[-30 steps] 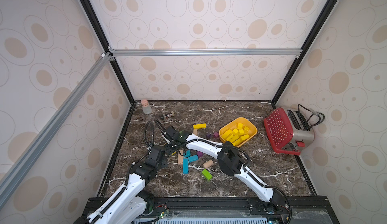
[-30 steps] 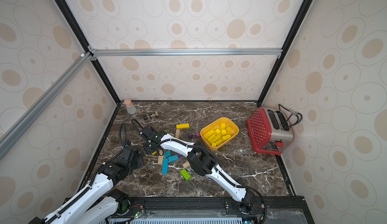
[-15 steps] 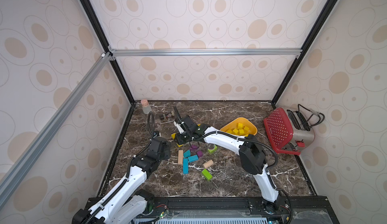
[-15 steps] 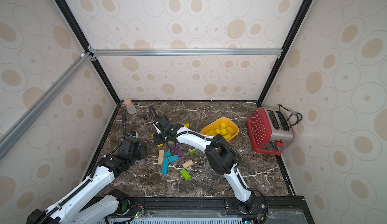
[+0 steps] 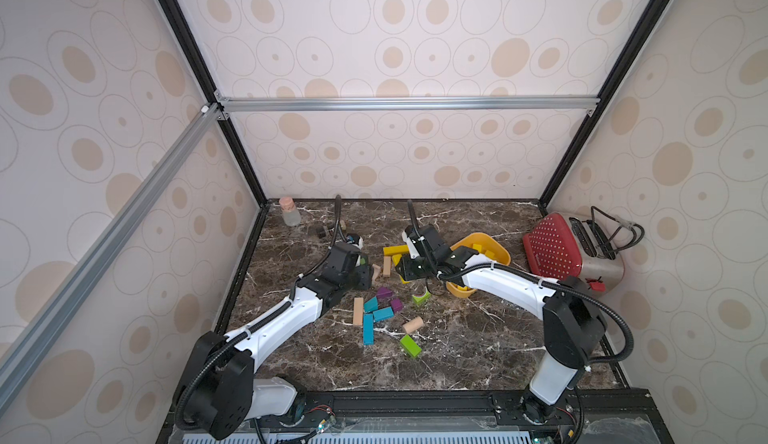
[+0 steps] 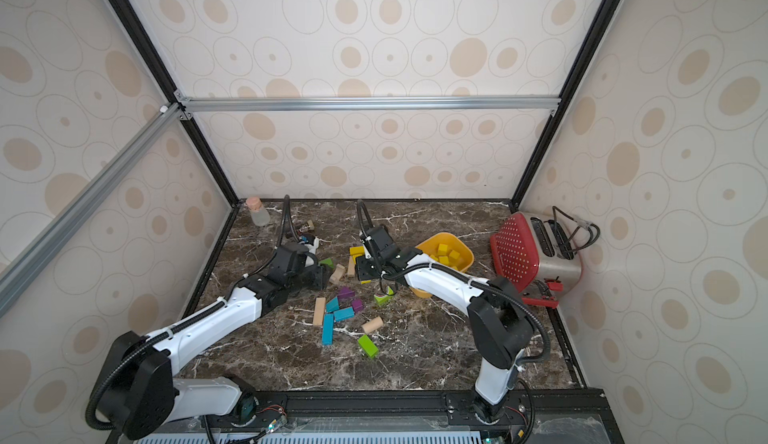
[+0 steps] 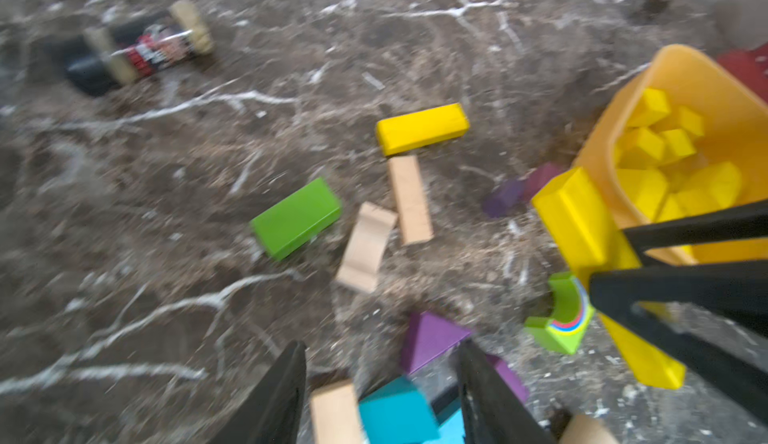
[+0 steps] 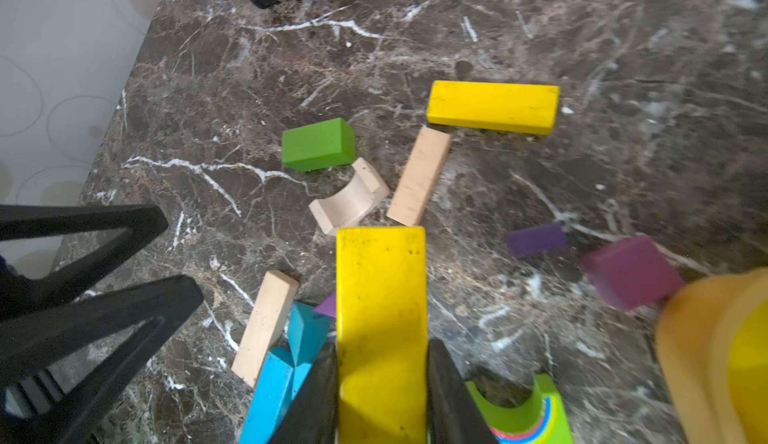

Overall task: Pick out the yellow building blocks
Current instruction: Pick up the building block from the center of the board.

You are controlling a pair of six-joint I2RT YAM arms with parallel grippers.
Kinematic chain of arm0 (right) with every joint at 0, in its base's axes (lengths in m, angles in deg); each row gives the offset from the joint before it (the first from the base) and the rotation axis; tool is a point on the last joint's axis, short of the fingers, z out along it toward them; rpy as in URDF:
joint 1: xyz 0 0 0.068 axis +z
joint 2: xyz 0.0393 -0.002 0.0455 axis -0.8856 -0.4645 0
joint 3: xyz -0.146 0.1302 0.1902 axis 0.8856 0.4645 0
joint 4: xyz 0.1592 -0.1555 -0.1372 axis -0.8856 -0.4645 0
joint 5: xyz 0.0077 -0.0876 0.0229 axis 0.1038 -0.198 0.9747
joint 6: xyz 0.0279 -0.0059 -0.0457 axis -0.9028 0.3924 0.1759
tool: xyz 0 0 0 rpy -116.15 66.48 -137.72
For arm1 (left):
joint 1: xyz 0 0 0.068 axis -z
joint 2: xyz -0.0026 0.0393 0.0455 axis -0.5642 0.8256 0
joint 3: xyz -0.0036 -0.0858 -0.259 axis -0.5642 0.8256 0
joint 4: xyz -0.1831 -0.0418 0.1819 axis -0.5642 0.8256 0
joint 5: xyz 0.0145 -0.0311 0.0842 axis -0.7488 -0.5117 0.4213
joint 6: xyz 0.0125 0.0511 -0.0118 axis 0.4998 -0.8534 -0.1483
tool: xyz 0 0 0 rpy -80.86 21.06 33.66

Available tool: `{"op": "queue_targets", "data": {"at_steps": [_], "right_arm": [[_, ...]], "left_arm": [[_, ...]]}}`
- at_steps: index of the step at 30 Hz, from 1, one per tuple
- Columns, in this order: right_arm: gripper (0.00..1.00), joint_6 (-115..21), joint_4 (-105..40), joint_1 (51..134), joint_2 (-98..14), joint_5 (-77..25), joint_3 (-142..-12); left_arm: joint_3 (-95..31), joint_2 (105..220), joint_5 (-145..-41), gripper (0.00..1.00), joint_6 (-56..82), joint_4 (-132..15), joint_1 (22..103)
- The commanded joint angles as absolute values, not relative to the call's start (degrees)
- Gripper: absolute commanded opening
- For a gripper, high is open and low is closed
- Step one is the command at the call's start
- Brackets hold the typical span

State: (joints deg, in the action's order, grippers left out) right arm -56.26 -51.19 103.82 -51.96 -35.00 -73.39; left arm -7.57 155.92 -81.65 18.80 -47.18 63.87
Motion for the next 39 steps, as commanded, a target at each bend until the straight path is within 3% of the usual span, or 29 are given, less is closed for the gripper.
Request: {"op": "queue_targets", "data": {"at_steps": [1, 24, 31, 39], "right_arm": [[0.11, -56.52, -50.10, 102.12, -47.72, -36.71, -70.43], [0.12, -51.39, -53.18, 86.84, -33.63, -43.28, -54.92], [0.12, -52.40, -52.61, 85.36, -36.62, -43.74, -54.16], [0.19, -52.26, -52.58, 84.13, -40.46, -44.70, -54.51]], "left_arm": [[-11.48, 159.46, -85.02, 0.57, 18.46, -51.71, 64.97], [-31.52, 178.96, -87.39, 0.57, 18.79, -51.54, 75.81], [-36.47, 182.79, -92.45, 0.57, 19.34, -49.76, 77.10], [-38.58, 184.88, -94.65, 0.57, 20.18, -47.62, 78.04]]}}
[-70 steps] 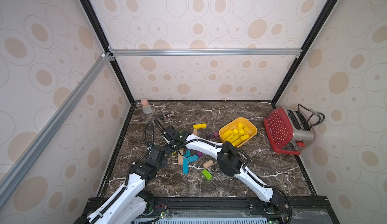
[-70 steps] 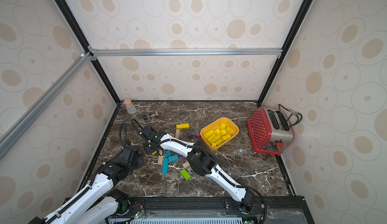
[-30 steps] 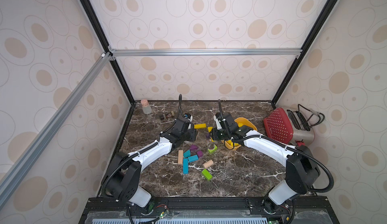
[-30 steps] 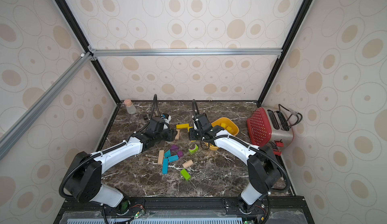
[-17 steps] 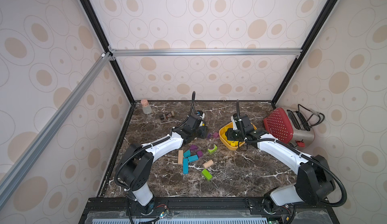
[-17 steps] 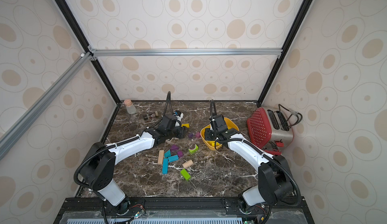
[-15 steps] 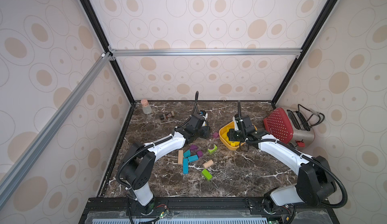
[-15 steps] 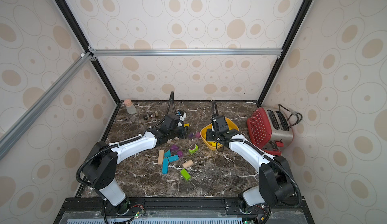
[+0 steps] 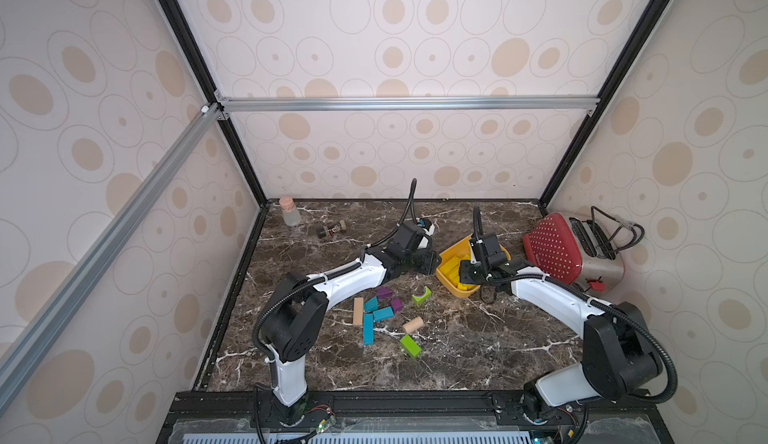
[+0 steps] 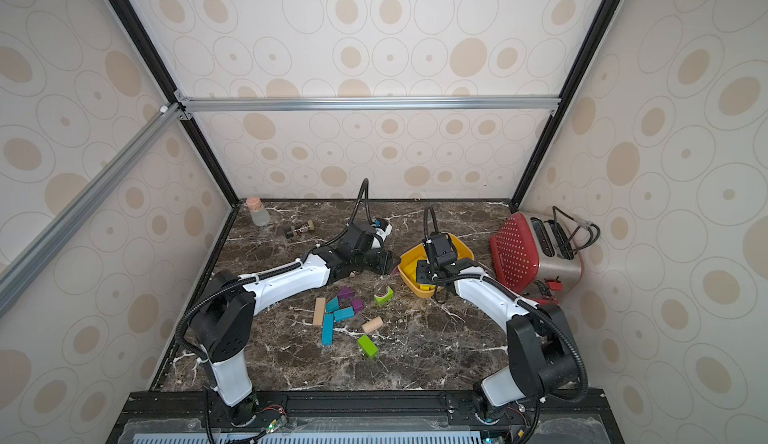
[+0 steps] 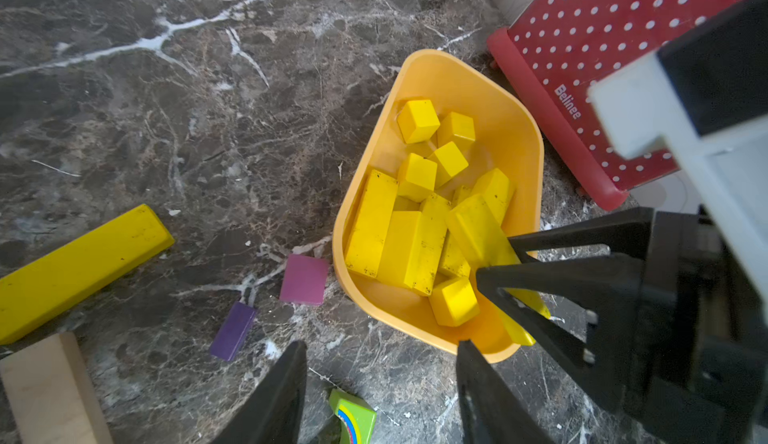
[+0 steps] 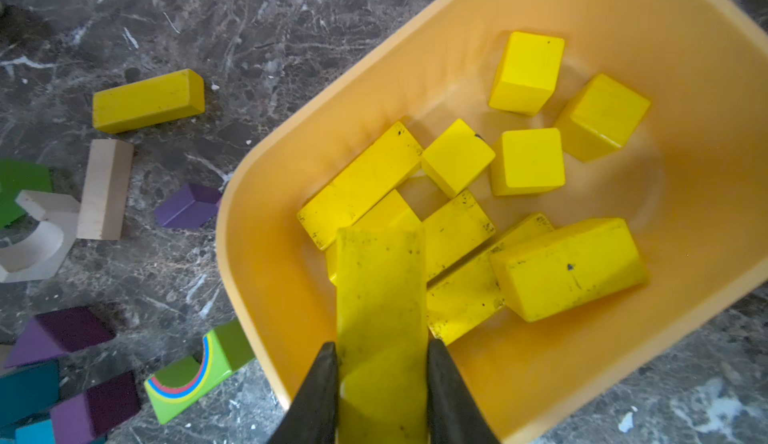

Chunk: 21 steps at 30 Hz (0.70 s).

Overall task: Pick out the yellow building blocks
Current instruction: Pick up the building block from the center of the board, then place the building block in the storage box.

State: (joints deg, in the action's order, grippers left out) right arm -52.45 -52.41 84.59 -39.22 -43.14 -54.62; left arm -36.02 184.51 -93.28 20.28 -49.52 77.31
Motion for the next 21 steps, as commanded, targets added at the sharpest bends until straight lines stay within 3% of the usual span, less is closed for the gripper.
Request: {"op": "queue_targets", "data": {"at_steps": [1, 3, 6, 9, 21], "right_arm": [[0.21, -52.17, -52.85, 84.15, -40.75, -44.80, -54.73], [0.26, -52.16, -52.62, 84.12, -41.17, -44.57, -54.61], [0.45, -52.84, -52.77, 84.12, -41.19, -44.62, -54.63], [0.53, -53.27, -52.87, 84.16, -40.64, -44.67, -54.64], [0.56, -53.96, -53.40, 84.08, -38.77, -45.04, -53.85]], "left_arm": [[-38.59, 184.91, -94.65, 0.57, 20.10, -47.43, 78.09], [-38.71, 184.67, -94.27, 0.57, 19.68, -46.45, 78.03], [-38.45, 184.06, -93.28, 0.57, 18.96, -45.30, 78.10], [-37.94, 183.51, -92.80, 0.58, 18.66, -44.86, 78.03], [-38.37, 184.24, -92.94, 0.58, 18.69, -44.85, 78.03]]}}
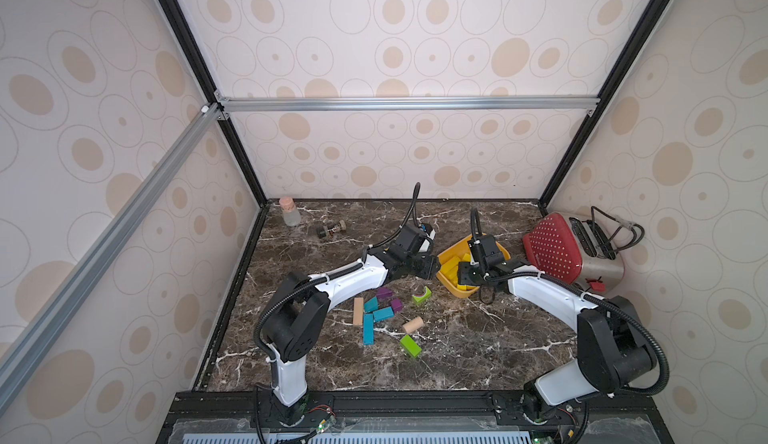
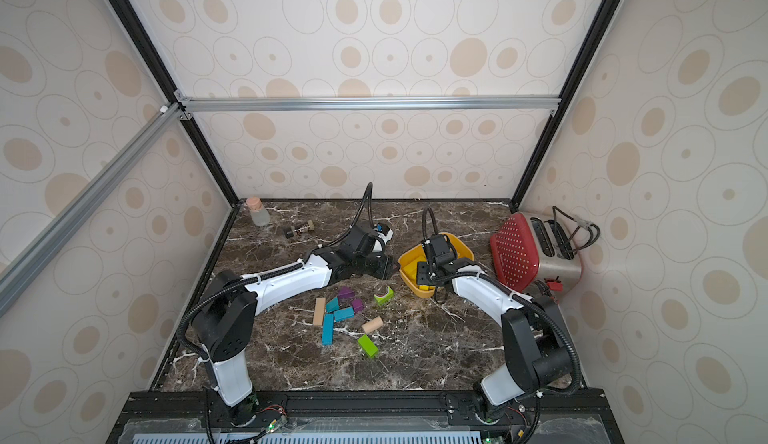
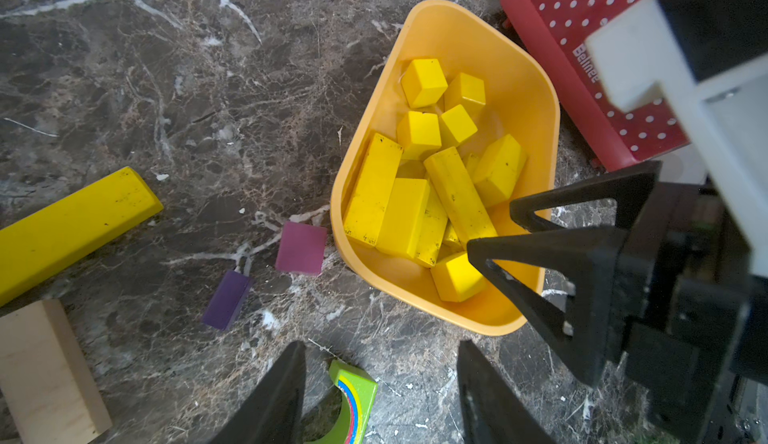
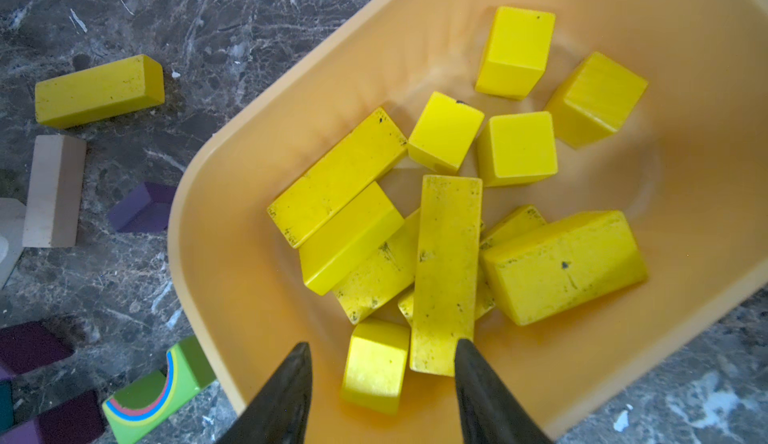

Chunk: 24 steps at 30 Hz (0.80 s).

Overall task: Pick out the yellow building blocks
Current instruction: Place the building block in the storage box.

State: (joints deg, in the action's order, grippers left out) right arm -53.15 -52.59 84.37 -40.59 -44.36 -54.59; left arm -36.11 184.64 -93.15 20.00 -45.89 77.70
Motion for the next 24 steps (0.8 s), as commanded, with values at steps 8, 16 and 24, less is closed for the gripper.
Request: {"op": "queue_targets", "data": {"at_steps": [8, 16, 24], "right_arm": [[0.57, -54.33, -51.94, 84.14, -37.15, -43.24, -52.68], [0.57, -55.20, -51.15, 84.12, -37.15, -41.03, -53.33], [0.57, -55.59, -49.97, 84.17, -36.58, -39.18, -53.79]], "left_arm": [[-39.19, 185.08, -93.09, 0.57, 17.73, -44.60, 78.06], [-41.21, 186.26, -93.27, 0.57, 14.30, -42.61, 78.09], [-44.28, 186.34, -88.76, 0.57, 5.40, -37.61, 77.77]]}}
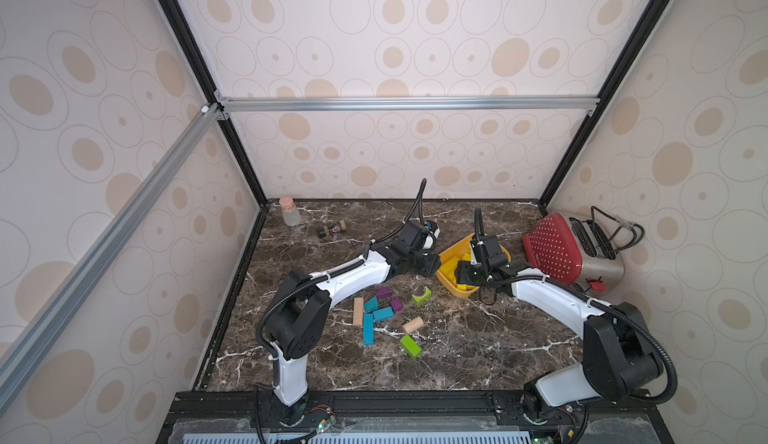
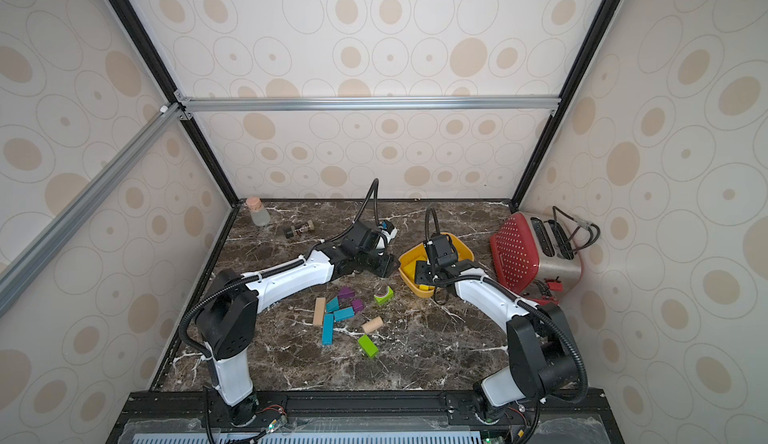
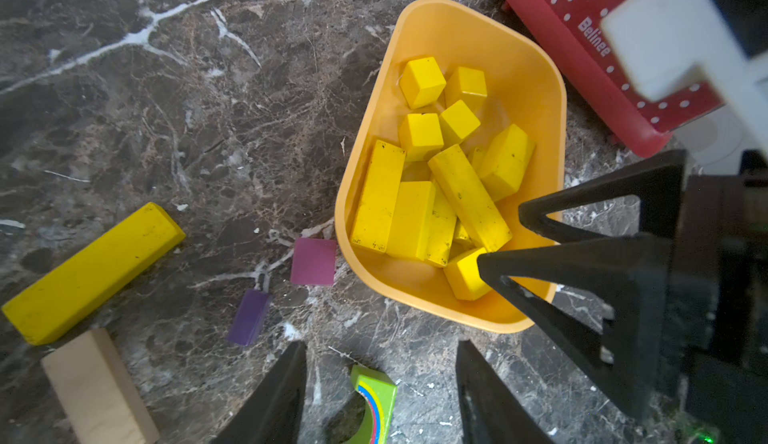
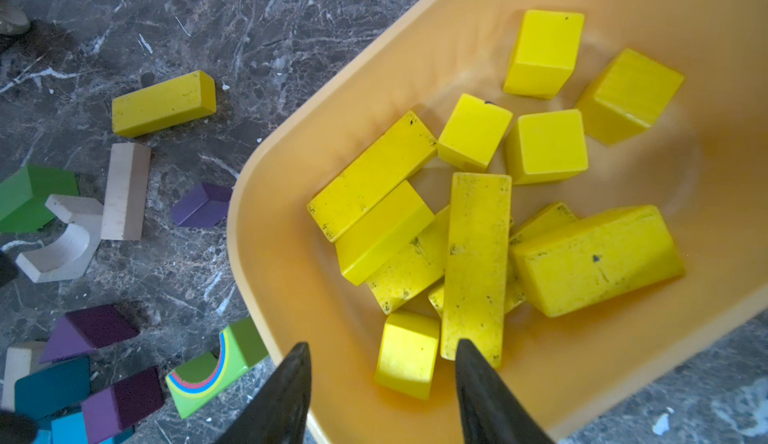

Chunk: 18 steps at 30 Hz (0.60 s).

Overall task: Pick out the yellow building blocks
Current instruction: Place the building block in the storage box.

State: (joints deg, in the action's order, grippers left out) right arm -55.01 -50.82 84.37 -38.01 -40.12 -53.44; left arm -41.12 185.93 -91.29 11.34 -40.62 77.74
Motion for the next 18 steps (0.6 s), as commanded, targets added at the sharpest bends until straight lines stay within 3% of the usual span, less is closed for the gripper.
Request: {"op": "queue_targets", "data": {"at_steps": [1, 18], "right_arm": [[0.57, -55.60, -49.94, 84.25, -36.61, -39.09, -53.81], [0.56, -55.33, -47.95, 85.63, -35.31, -35.84, -55.35]], "left_arm": [[-44.66, 186.36, -87.86, 0.57, 4.18, -37.09, 77.68], [-54.32, 192.41, -88.38, 0.58, -5.92, -28.89, 70.30]]}}
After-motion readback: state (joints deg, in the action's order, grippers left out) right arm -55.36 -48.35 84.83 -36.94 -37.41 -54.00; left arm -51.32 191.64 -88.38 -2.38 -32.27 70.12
